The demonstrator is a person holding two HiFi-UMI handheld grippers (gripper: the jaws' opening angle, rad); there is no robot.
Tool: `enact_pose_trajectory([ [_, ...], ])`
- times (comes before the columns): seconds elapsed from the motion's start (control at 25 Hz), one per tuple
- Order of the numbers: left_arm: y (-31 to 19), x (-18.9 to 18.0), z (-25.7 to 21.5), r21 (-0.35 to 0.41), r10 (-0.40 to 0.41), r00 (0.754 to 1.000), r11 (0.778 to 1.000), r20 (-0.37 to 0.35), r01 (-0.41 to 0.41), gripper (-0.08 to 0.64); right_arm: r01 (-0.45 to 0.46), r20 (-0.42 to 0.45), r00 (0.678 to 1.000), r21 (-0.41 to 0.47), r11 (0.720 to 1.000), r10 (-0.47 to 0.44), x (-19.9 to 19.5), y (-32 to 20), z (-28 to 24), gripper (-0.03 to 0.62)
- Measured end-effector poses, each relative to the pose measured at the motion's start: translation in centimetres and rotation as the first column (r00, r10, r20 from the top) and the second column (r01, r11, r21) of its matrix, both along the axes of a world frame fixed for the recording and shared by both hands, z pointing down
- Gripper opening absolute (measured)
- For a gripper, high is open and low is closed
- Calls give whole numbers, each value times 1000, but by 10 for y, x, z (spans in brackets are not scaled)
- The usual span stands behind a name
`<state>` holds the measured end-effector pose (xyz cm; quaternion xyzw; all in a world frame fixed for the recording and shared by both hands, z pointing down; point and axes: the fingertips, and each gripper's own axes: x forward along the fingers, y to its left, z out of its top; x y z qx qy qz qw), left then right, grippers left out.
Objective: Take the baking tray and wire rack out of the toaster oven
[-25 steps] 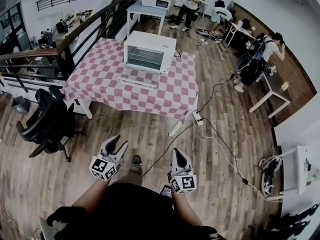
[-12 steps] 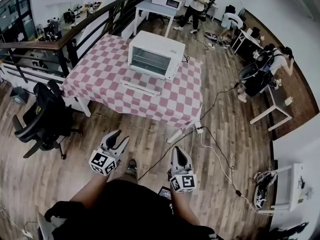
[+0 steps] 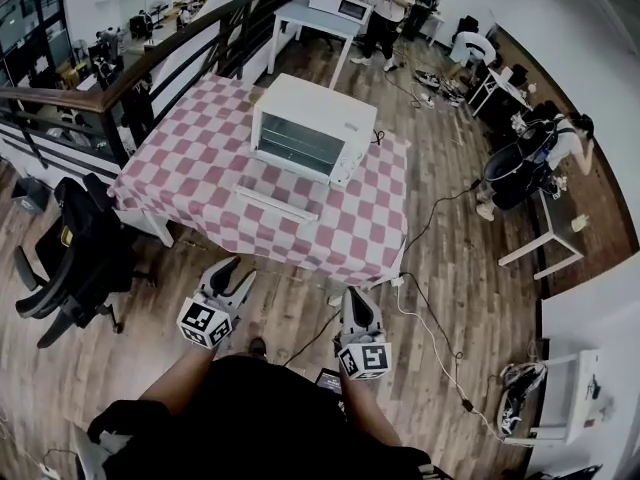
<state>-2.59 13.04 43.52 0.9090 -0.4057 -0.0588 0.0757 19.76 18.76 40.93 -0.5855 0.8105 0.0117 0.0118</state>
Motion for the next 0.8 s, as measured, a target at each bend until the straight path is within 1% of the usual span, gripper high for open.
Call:
enact_pose_trajectory([
  [0.16,-48,9,0,-1,15,1000,1000,-7,-15,166,13,-17,1000,13,1000,-13,-2,-46,-6,4],
  [0.28,-73,17,2,-9,27,999,1000,-18,-27,166,13,-20,1000,9,1000,-13,-1,-69,-3,3],
  [0.56,-124,19,8,-45,16,998,999,-68,-19,166,17,-33,999,0,1000,-17,2,-115,6,3],
  [0.8,-166,22,12,-73,10,993,997,-120,-18,166,28,-25,999,-1,1000,-28,6,-161,11,3],
])
